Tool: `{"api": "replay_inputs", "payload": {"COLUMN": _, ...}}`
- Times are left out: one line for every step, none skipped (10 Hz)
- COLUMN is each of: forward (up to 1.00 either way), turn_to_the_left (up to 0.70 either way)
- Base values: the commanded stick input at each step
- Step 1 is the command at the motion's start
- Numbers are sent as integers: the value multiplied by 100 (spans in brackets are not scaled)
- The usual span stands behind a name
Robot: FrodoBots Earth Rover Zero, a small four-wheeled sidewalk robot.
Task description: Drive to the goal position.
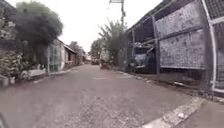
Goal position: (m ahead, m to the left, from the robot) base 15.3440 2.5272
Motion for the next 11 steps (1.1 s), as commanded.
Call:
{"api": "replay_inputs", "payload": {"forward": 70, "turn_to_the_left": 7}}
{"api": "replay_inputs", "payload": {"forward": 70, "turn_to_the_left": 7}}
{"api": "replay_inputs", "payload": {"forward": 70, "turn_to_the_left": 7}}
{"api": "replay_inputs", "payload": {"forward": 70, "turn_to_the_left": 7}}
{"api": "replay_inputs", "payload": {"forward": 70, "turn_to_the_left": 7}}
{"api": "replay_inputs", "payload": {"forward": 70, "turn_to_the_left": 7}}
{"api": "replay_inputs", "payload": {"forward": 70, "turn_to_the_left": 7}}
{"api": "replay_inputs", "payload": {"forward": 70, "turn_to_the_left": 7}}
{"api": "replay_inputs", "payload": {"forward": 70, "turn_to_the_left": 7}}
{"api": "replay_inputs", "payload": {"forward": 70, "turn_to_the_left": 7}}
{"api": "replay_inputs", "payload": {"forward": 70, "turn_to_the_left": 7}}
